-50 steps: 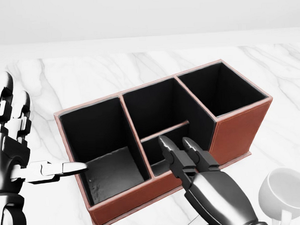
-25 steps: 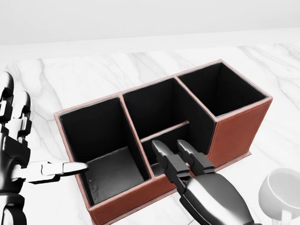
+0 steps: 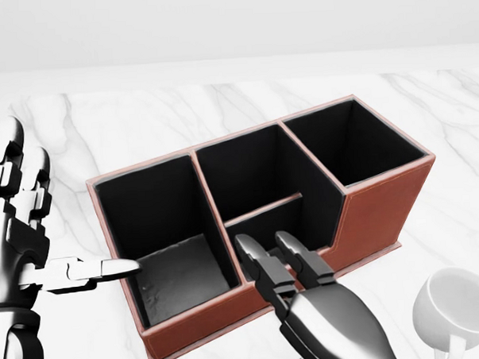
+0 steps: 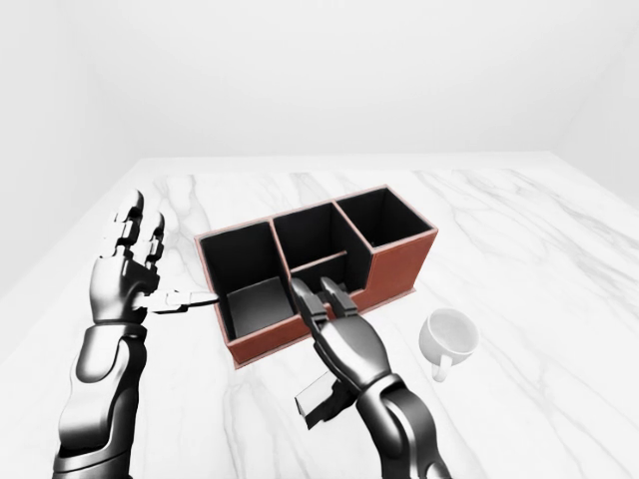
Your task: Pick up the book and place it in the front compartment of the caddy.
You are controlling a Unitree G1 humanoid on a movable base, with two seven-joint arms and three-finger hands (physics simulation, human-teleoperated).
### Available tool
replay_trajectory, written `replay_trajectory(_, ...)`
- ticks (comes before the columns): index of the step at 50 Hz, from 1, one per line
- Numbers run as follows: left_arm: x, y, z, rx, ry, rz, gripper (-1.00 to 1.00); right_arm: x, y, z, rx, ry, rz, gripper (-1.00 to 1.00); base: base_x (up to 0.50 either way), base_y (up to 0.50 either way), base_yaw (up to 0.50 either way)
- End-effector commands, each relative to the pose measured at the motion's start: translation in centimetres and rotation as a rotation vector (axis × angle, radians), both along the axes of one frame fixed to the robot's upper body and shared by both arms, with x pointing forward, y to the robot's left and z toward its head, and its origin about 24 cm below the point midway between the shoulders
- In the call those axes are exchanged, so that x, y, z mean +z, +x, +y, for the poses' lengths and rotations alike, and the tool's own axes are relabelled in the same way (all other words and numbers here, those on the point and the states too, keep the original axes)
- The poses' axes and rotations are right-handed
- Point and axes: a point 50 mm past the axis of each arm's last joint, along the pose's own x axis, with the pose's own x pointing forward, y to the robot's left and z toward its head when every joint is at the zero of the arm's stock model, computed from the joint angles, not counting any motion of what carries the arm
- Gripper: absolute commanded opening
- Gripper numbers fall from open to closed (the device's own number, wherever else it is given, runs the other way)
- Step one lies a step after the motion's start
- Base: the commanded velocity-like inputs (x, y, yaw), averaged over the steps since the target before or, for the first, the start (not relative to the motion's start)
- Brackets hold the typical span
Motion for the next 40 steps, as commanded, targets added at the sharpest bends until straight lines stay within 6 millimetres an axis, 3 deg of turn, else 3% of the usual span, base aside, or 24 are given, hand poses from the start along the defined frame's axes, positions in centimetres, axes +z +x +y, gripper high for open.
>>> replay_trajectory(1,0.0,0.0,0.0,0.000,0.001,0.003,0.95,-0.7,-0.1,0.2,0.010,-0.010,0.008,1.00,0.00,0.00,0.00)
replay_trajectory(40,-0.1,-0.1,-0.1,-0.003,0.004,0.002,0.95,-2.5,-0.8,0.5,0.016,-0.012,0.043,1.00,0.00,0.00,0.00)
